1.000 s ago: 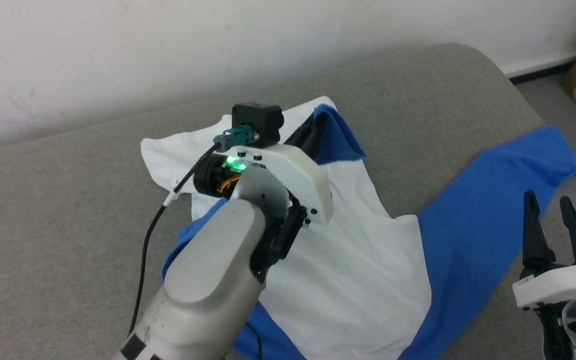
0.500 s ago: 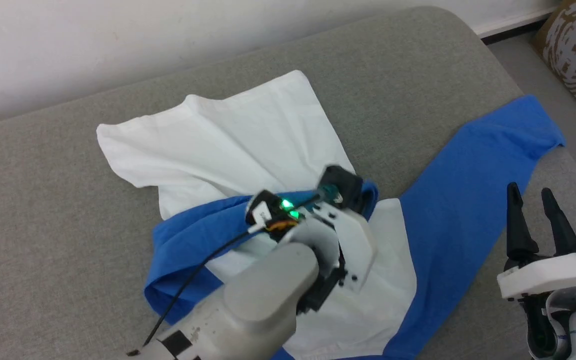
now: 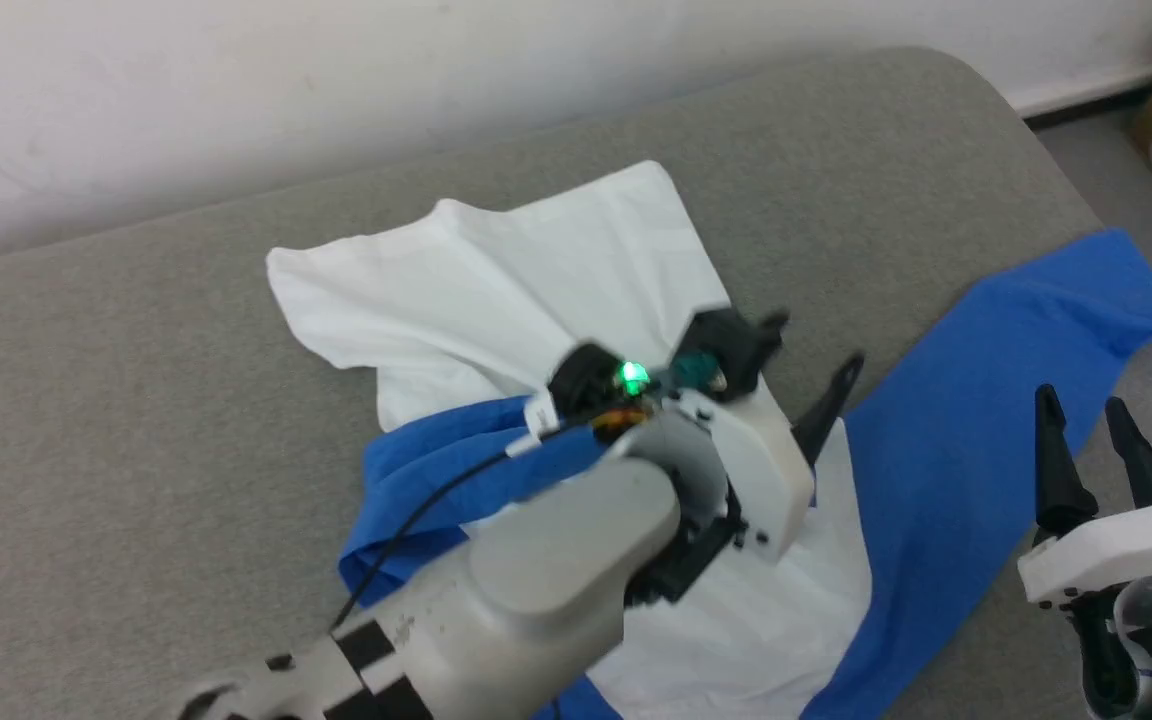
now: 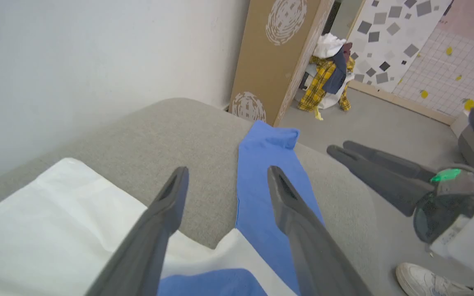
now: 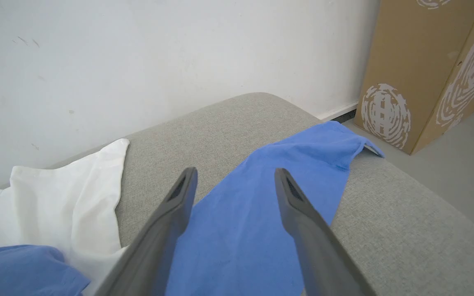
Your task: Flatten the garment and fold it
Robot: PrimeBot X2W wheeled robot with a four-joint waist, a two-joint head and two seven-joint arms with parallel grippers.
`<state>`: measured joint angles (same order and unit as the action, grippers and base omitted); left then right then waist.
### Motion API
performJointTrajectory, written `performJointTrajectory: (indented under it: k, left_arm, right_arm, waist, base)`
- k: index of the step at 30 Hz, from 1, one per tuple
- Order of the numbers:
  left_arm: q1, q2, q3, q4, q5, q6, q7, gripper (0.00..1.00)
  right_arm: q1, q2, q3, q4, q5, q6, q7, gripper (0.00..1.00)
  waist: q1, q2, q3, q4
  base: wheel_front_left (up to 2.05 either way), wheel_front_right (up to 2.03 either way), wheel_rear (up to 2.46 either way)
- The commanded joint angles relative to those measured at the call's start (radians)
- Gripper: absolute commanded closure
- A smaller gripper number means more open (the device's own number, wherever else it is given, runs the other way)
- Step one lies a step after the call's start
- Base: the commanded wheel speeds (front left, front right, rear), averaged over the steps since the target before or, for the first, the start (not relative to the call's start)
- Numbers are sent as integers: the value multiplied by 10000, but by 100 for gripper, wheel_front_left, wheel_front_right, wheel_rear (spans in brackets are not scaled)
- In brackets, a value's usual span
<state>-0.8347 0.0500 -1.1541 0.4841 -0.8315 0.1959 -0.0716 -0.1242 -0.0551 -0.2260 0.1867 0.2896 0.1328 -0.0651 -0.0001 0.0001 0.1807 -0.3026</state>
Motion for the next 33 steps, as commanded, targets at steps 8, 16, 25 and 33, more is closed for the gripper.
performJointTrajectory:
  k: [8,16,25,33]
  left_arm:
    - [-1298,1400,1397,-255,318,-10,-1617,0]
    - [470,4758,3773,-2371,987,764,-1895,0]
    - [5139,4999,6800,-5285,2202,1582,-1899,0]
    - [7006,3570,8699,-5962,3373,814,-1900,0]
  right_arm:
    - [6,-790,-169,-422,-368,-21,1430,0]
    - [-335,-1646,-734,-269,-549,-21,3545,0]
    - [-1162,-2374,-2945,1812,-1368,-21,5113,0]
    - [-1518,-2682,-3509,3684,-1587,-21,5056,0]
  waist:
    - [1,-1,-637,1278]
    - [1,-1,-357,2091]
    - [1,-1,298,3149]
    - [1,-1,646,3708]
  base:
    - [0,0,0]
    - [0,0,0]
    - [0,0,0]
    - [0,0,0]
